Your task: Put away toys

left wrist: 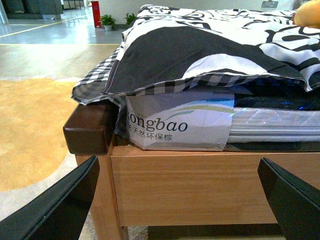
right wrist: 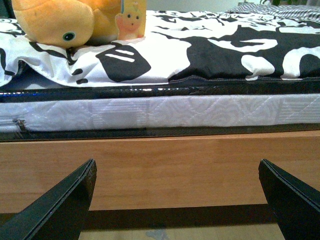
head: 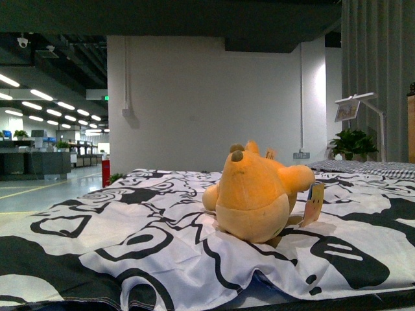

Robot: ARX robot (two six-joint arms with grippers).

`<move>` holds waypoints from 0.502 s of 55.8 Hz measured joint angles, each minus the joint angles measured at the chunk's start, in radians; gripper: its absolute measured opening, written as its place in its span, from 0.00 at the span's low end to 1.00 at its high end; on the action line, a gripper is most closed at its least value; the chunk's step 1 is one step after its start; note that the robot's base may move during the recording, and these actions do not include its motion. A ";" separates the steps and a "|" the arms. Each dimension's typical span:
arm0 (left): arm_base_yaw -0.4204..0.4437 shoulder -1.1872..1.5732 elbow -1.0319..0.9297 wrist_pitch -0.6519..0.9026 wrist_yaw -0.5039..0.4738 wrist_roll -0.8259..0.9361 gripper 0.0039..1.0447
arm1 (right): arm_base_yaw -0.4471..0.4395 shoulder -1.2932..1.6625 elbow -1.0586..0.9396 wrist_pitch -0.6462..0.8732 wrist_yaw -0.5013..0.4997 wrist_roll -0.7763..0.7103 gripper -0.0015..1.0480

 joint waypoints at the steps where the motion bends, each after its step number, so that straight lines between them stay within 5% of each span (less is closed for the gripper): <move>1: 0.000 0.000 0.000 0.000 0.000 0.000 0.94 | 0.000 0.000 0.000 0.000 0.000 0.000 0.94; 11: 0.000 0.000 0.000 0.000 0.001 0.000 0.94 | 0.084 0.116 0.009 0.035 0.227 0.172 0.94; 28: 0.000 0.000 0.000 0.000 0.001 0.000 0.94 | 0.202 0.551 0.156 0.440 0.198 0.221 0.94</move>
